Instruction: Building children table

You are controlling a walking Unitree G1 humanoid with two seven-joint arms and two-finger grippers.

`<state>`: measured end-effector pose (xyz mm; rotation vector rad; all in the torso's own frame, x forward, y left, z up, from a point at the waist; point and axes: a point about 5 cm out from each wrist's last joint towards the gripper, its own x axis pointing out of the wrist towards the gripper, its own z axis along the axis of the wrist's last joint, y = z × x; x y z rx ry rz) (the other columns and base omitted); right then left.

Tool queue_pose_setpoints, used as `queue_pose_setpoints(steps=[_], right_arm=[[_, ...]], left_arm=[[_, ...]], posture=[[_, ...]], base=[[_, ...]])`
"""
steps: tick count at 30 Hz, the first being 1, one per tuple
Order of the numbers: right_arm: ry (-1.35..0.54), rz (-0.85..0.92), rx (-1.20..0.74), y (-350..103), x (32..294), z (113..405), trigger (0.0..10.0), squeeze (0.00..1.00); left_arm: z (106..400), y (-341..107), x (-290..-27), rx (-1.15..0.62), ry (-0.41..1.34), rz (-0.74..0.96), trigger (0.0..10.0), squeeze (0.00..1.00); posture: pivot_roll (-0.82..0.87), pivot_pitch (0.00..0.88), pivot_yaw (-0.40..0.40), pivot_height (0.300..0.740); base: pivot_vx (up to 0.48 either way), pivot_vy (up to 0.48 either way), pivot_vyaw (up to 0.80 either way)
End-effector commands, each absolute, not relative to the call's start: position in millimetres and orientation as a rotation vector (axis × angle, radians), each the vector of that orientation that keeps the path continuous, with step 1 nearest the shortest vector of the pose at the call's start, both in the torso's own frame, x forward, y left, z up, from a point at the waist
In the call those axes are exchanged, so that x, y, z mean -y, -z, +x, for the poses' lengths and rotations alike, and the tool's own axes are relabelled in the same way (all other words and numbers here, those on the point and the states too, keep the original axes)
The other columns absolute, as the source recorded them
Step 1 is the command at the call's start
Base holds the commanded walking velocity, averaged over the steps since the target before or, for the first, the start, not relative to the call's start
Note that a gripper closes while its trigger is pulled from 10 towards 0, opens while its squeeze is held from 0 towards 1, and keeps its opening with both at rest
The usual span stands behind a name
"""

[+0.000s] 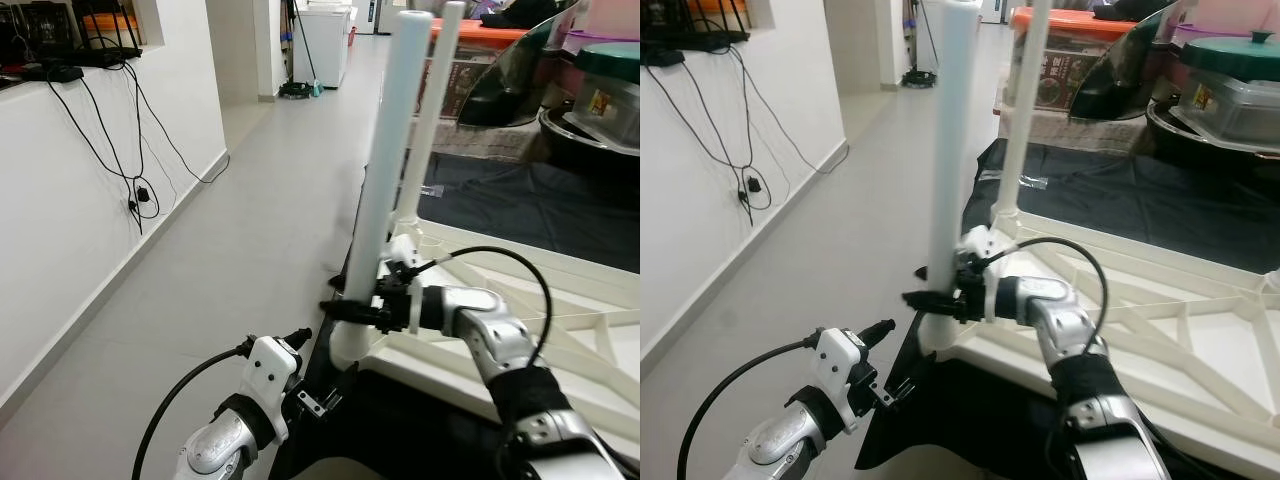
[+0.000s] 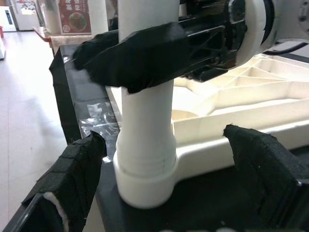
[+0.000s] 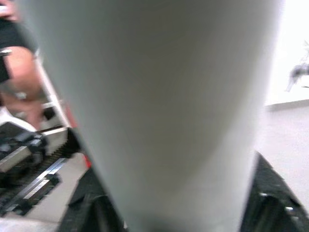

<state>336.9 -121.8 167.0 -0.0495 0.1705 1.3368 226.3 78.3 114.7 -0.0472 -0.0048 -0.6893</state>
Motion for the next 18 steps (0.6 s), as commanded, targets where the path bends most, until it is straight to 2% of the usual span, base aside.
queue_pose_setpoints(steps=[1,2,3,8,9,10,12,14,15,16,17,18], right_arm=[[-1.4,-0.073,-0.198,-162.5,110.4,336.0,2.0,0.0],[-1.4,-0.073,-0.198,-162.5,110.4,336.0,2.0,0.0],[-1.391,-0.095,-0.2,-161.4,109.6,337.8,0.0,0.0],[-1.36,-0.1,-0.198,-160.4,109.5,339.9,0.0,0.0],[-1.279,-0.116,-0.19,-158.3,111.2,343.2,0.0,0.0],[-1.057,-0.125,-0.171,-155.3,117.6,352.9,0.0,0.0],[-1.057,-0.125,-0.171,-155.3,117.6,352.9,0.0,0.0],[-0.696,-0.102,-0.166,-150.3,134.0,366.3,0.0,0.0],[-0.696,-0.102,-0.166,-150.3,134.0,366.3,0.0,0.0],[-0.464,-0.074,-0.167,-147.2,147.6,370.4,0.0,0.0],[-0.464,-0.074,-0.167,-147.2,147.6,370.4,0.0,0.0],[-0.242,-0.027,-0.171,-143.0,161.3,369.3,0.0,0.0]], left_arm=[[224.9,-109.0,-78.6,-0.02,0.689,-0.058,10.0,0.0],[224.9,-109.0,-78.6,-0.02,0.689,-0.058,10.0,0.0],[224.6,-108.6,-78.8,-0.022,0.691,-0.058,10.0,0.0],[224.3,-108.4,-78.9,-0.022,0.692,-0.058,10.0,0.0],[223.9,-108.2,-78.9,-0.024,0.693,-0.058,10.0,0.0],[223.5,-108.1,-78.8,-0.025,0.694,-0.059,10.0,0.0],[223.5,-108.1,-78.8,-0.025,0.694,-0.059,10.0,0.0],[223.3,-108.3,-78.8,-0.026,0.696,-0.061,10.0,0.0],[223.3,-108.3,-78.8,-0.026,0.696,-0.061,10.0,0.0],[223.4,-108.6,-79.2,-0.026,0.696,-0.061,10.0,0.0],[223.4,-108.6,-79.2,-0.026,0.696,-0.061,10.0,0.0],[223.6,-108.9,-79.8,-0.025,0.696,-0.06,10.0,0.0]], posture=[[0.09,0.0,-0.048,0.74],[0.09,0.0,-0.048,0.74],[0.09,0.0,-0.047,0.74],[0.09,0.0,-0.047,0.74],[0.09,0.0,-0.045,0.74],[0.08,0.0,-0.044,0.74],[0.08,0.0,-0.044,0.74],[0.08,0.0,-0.045,0.74],[0.08,0.0,-0.045,0.74],[0.08,0.0,-0.04,0.74],[0.08,0.0,-0.04,0.74],[0.08,0.0,-0.038,0.74]], base=[[0.0,0.0,0.0],[0.0,0.0,0.0],[0.0,0.0,0.0],[0.0,0.0,0.0],[0.0,0.0,0.0],[0.0,0.0,0.0],[0.0,0.0,0.0],[0.0,0.0,0.0],[0.0,0.0,0.0],[0.0,0.0,0.0],[0.0,0.0,0.0],[0.0,0.0,0.0]])
